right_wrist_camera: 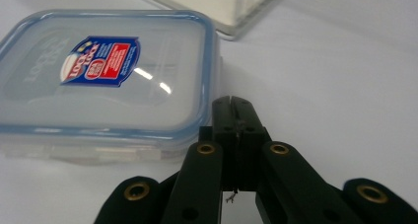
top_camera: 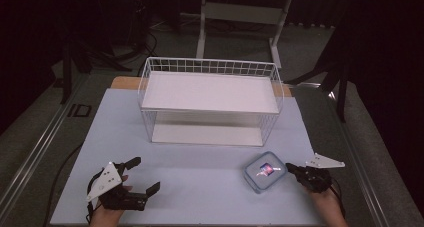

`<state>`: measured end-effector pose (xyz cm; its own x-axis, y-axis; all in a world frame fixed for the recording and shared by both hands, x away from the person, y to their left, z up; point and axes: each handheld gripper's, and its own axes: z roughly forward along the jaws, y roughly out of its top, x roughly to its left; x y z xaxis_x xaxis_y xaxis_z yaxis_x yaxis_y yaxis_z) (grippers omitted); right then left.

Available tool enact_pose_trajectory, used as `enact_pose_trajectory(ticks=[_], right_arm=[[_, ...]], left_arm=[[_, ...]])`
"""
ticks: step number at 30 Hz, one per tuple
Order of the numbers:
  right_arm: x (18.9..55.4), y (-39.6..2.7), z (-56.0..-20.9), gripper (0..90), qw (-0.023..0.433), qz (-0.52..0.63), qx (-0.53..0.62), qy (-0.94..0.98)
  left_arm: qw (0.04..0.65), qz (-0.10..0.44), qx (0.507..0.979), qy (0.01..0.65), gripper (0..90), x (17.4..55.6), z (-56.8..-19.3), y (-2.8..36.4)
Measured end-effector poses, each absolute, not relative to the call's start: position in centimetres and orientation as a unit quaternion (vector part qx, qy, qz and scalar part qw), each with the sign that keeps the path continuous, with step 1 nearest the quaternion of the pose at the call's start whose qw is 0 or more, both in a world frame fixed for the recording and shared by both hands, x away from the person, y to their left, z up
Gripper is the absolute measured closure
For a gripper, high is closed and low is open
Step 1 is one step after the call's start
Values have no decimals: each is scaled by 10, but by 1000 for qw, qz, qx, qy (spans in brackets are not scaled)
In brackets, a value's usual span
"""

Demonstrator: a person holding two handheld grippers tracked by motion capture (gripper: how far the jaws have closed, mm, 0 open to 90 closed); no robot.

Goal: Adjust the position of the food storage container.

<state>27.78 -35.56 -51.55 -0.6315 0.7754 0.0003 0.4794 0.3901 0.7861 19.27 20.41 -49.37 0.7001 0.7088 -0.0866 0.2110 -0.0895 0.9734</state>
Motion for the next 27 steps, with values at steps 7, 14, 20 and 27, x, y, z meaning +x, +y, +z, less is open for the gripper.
enact_pose_trajectory(ticks=[7, 14, 20, 27], right_arm=[[272, -336, -512, 900, 190, 395, 362, 823], [278, -337, -522, 900, 172, 377, 372, 831], [272, -324, -523, 900, 139, 368, 356, 848], [270, -297, -525, 900, 108, 369, 322, 865]], left_arm=[[590, 210, 710, 323, 15, 192, -494, 203], [589, 211, 709, 324, 15, 192, -494, 204], [589, 212, 709, 324, 15, 192, -494, 203], [587, 211, 712, 324, 15, 193, -494, 203]])
